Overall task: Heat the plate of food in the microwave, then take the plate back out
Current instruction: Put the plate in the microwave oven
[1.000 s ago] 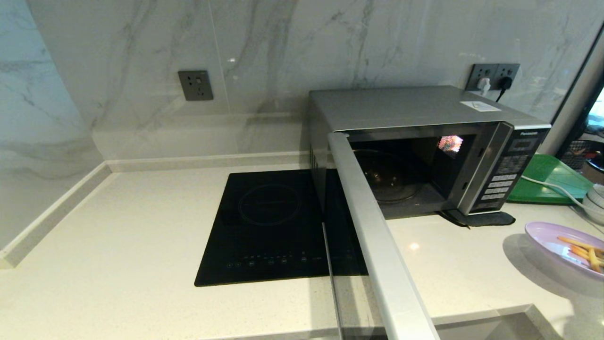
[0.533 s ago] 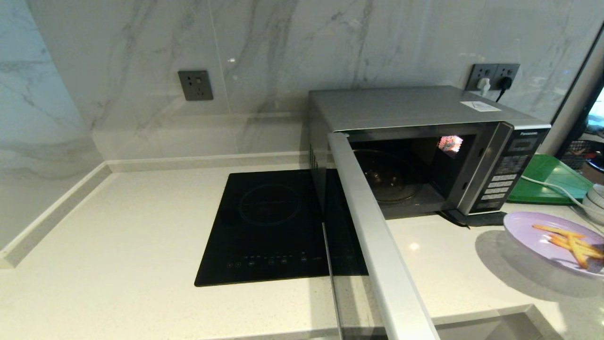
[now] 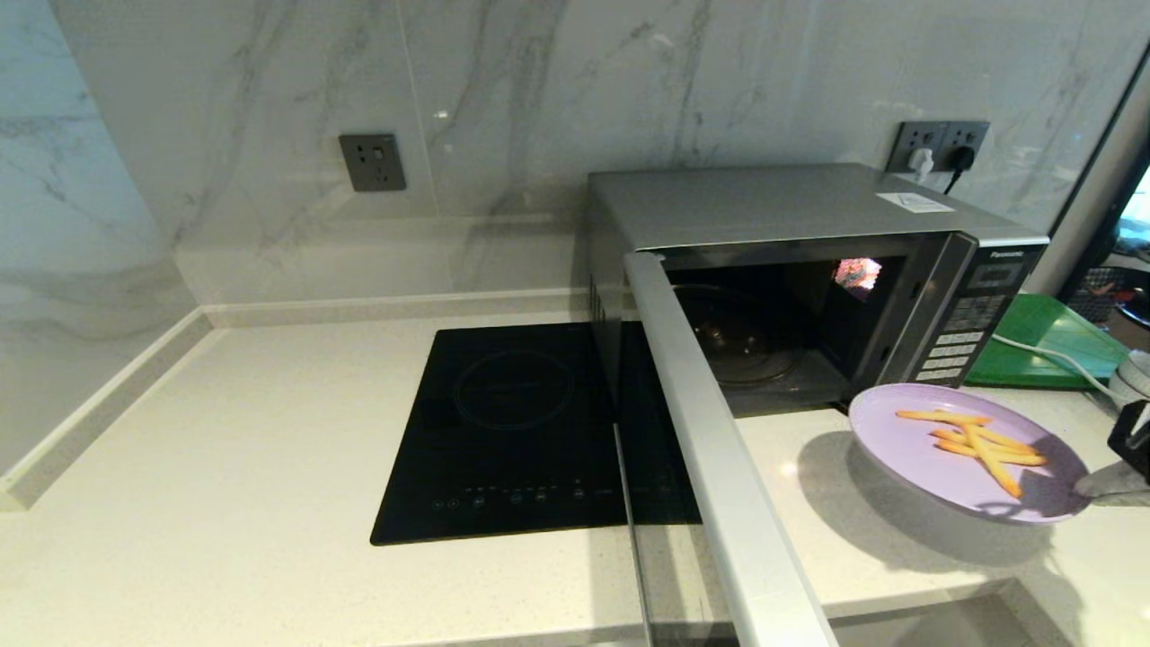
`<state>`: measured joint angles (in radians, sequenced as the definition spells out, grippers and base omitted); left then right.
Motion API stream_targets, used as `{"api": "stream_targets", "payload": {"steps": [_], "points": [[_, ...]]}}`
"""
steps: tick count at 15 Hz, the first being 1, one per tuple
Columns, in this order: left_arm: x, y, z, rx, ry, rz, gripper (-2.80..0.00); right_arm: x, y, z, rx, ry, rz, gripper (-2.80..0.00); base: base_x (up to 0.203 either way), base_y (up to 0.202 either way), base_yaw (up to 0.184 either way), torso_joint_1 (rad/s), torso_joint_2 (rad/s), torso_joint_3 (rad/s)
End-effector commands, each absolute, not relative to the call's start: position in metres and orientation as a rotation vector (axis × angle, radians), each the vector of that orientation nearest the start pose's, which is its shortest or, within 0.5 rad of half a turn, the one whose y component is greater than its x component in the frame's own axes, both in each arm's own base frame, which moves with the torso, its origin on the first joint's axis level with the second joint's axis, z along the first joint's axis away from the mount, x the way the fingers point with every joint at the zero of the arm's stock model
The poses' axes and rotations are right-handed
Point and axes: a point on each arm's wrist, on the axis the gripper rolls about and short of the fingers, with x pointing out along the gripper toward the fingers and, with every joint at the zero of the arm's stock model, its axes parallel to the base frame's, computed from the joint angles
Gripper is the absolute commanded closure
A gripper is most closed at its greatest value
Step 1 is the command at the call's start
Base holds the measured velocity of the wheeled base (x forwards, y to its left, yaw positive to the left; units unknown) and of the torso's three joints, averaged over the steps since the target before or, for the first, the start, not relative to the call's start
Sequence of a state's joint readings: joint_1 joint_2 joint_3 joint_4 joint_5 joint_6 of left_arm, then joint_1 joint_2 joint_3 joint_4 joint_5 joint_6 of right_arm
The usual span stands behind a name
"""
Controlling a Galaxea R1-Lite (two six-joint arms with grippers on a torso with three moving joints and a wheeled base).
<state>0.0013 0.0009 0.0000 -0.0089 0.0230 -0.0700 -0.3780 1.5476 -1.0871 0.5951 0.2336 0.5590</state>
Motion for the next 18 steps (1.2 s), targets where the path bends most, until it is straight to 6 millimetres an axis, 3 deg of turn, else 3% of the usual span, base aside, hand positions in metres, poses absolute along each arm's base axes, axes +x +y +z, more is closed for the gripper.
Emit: {"api": "stream_targets", "payload": {"steps": [1,5,10,15,18], "points": [[-0.023,0.000,0.076,-0.071,-0.009,0.024,0.00,0.219,-0.053,0.206,0.789,0.981,-0.317,0.00,0.000,0.000,0.000,0.000,0.00,0.000],[-0.023,0.000,0.076,-0.071,-0.009,0.024,0.00,0.229,-0.012,0.215,0.741,1.008,-0.178,0.00,0.000,0.000,0.000,0.000,0.00,0.000],[-0.023,0.000,0.076,-0.071,-0.009,0.024,0.00,0.272,0.023,0.216,0.701,1.009,-0.187,0.00,0.000,0.000,0.000,0.000,0.00,0.000],[-0.023,0.000,0.076,-0.071,-0.009,0.024,0.00,0.322,0.036,0.190,0.699,0.948,-0.266,0.00,0.000,0.000,0.000,0.000,0.00,0.000],[-0.023,0.000,0.076,-0.071,-0.009,0.024,0.00,0.347,0.040,0.192,0.736,0.881,-0.319,0.00,0.000,0.000,0.000,0.000,0.00,0.000]]}}
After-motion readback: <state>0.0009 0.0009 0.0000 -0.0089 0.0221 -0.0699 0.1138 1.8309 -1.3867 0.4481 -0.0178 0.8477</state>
